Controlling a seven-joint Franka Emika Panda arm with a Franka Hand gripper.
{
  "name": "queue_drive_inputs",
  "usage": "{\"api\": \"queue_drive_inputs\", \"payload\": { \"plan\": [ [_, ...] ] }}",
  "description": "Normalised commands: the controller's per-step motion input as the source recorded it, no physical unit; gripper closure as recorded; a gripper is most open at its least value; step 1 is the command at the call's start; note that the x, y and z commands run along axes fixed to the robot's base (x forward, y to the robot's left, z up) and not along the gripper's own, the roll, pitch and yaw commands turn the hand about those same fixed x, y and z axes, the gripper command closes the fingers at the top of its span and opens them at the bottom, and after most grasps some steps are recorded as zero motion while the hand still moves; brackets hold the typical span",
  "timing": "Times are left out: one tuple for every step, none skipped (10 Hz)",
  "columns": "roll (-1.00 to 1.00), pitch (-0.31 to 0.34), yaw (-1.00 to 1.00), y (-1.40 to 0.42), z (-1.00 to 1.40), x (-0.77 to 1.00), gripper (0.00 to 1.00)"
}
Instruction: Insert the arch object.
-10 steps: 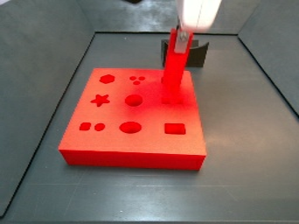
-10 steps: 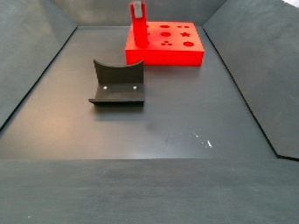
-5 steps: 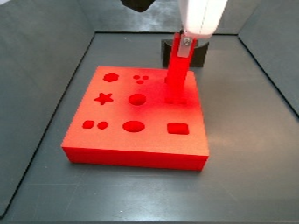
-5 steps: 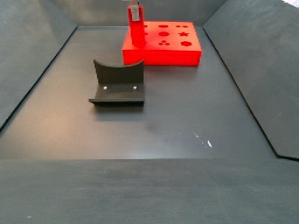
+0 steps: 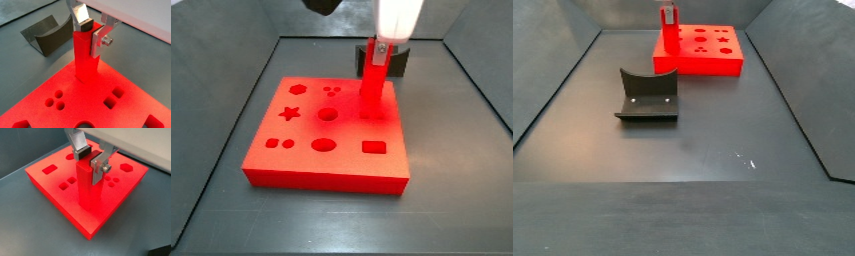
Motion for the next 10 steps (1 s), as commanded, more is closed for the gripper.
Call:
{"api": "queue_drive_inputs", "payload": {
  "plan": [
    [-0.03, 0.000, 0.00, 0.02, 0.00, 0.01, 1.00],
    [0.00, 0.000, 0.00, 0.00, -0.02, 0.00, 1.00],
    [0.00, 0.000, 0.00, 0.00, -0.02, 0.00, 1.00],
    [0.02, 0.000, 0.00, 0.00, -0.18, 0.00, 1.00],
    [0.16, 0.000, 0.00, 0.00, -0.47, 0.00, 1.00],
    [0.21, 0.000, 0.00, 0.00, -0.91, 0.00, 1.00],
    [0.18, 0.000, 0.00, 0.00, -1.00, 0.00, 1.00],
    [0.17, -0.007, 0.00, 0.00, -1.00, 0.00, 1.00],
    [0.11, -0.020, 0.00, -0.03, -1.00, 0.00, 1.00],
    [0.09, -0.020, 0.00, -0.06, -1.00, 0.00, 1.00]
  ]
}}
